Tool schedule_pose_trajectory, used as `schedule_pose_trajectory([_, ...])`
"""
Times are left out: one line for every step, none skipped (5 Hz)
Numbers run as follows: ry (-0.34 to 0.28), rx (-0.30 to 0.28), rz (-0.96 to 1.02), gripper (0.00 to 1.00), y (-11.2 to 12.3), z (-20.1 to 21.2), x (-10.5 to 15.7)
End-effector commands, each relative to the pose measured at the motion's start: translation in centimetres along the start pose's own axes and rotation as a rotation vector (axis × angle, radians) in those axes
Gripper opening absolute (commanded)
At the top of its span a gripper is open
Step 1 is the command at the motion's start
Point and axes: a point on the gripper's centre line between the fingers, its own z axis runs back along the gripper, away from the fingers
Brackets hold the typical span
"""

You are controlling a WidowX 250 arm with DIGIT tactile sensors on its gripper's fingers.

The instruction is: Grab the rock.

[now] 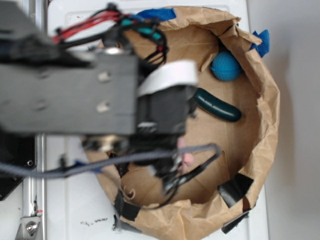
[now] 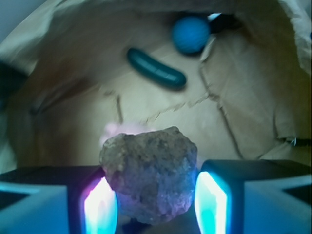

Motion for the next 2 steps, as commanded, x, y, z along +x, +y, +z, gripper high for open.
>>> schedule_pose_trajectory([-0.052, 0.043, 0.037, 0.0, 1.4, 1.5, -0.6])
schedule_pose_trajectory([-0.066, 0.082, 0.087, 0.0, 1.1, 1.4, -1.6])
